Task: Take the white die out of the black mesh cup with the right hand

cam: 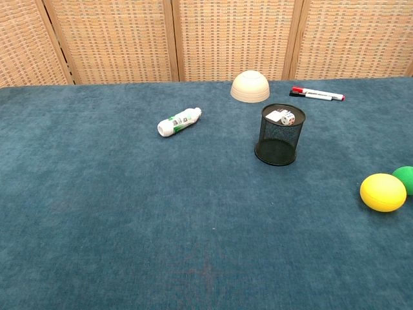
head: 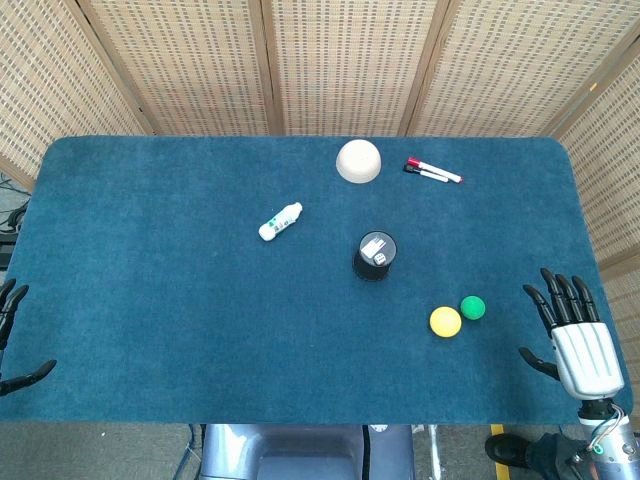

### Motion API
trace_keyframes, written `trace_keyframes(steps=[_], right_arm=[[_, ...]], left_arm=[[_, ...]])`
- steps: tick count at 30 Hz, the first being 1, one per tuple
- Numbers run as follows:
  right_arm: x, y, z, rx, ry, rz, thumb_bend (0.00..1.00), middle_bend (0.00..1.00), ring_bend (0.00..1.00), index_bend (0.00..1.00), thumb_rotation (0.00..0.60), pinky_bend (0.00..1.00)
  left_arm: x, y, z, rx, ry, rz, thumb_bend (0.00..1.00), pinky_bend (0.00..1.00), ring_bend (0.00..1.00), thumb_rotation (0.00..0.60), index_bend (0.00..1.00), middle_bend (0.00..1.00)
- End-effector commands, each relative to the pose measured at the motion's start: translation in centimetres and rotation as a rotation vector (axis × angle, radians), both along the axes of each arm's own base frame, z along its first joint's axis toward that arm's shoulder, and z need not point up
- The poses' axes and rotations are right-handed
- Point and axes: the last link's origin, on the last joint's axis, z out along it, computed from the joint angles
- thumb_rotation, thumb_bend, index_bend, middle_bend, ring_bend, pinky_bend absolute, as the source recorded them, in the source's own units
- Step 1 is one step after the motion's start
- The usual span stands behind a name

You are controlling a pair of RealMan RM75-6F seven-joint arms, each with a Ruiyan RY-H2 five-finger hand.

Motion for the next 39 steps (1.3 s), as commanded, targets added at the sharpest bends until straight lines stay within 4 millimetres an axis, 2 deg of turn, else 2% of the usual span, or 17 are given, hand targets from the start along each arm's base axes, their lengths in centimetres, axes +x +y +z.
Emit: trace_keyframes(steps=[1, 7, 11, 16, 22, 26, 30, 39], right_arm=[[0.0, 0.0, 0.0, 0.003, 0.001, -0.002, 0.00, 0.00, 0.00, 0.15, 0.600, 0.00], [0.2, -0.1, -0.3, 0.024, -0.006, 0.005, 0.00, 0.00, 0.00, 0.15, 0.600, 0.00], [1.1, -1.2, -0.1, 0.060, -0.027, 0.036, 0.01, 0.00, 0.00, 0.15, 0.600, 0.00], [4.1, -4.9, 0.3, 0.159, 0.008, 0.106, 0.08, 0.00, 0.00, 0.18, 0.600, 0.00], [9.4, -10.6, -0.3, 0.289, -0.029, 0.178, 0.26, 0.00, 0.00, 0.28, 0.600, 0.00], [12.1, -13.8, -1.5, 0.356, -0.067, 0.183, 0.34, 0.00, 0.00, 0.32, 0.600, 0.00], [14.3, -16.7, -3.6, 0.417, -0.064, 0.163, 0.36, 0.00, 0.00, 0.35, 0.600, 0.00], [16.5, -19.1, -8.3, 0.463, -0.022, 0.138, 0.39, 0.00, 0.00, 0.36, 0.600, 0.00]], left_arm=[[0.0, 0.0, 0.0, 0.000, -0.001, 0.000, 0.00, 0.00, 0.00, 0.600, 0.00, 0.00], [0.0, -0.1, 0.1, 0.003, -0.003, 0.000, 0.00, 0.00, 0.00, 0.600, 0.00, 0.00], [0.0, 0.0, 0.2, 0.010, -0.005, 0.001, 0.00, 0.00, 0.00, 0.600, 0.00, 0.00], [0.1, 0.3, 0.0, 0.009, 0.000, 0.007, 0.00, 0.00, 0.00, 0.600, 0.00, 0.00], [-0.1, 1.2, -0.2, 0.004, 0.007, 0.038, 0.00, 0.00, 0.00, 0.600, 0.00, 0.00], [-0.3, 1.7, -0.3, 0.001, 0.010, 0.055, 0.00, 0.00, 0.00, 0.600, 0.00, 0.00], [-0.5, 2.2, -0.4, -0.001, 0.014, 0.076, 0.00, 0.00, 0.00, 0.600, 0.00, 0.00], [-0.6, 2.8, -0.5, -0.009, 0.014, 0.096, 0.00, 0.00, 0.00, 0.600, 0.00, 0.00]])
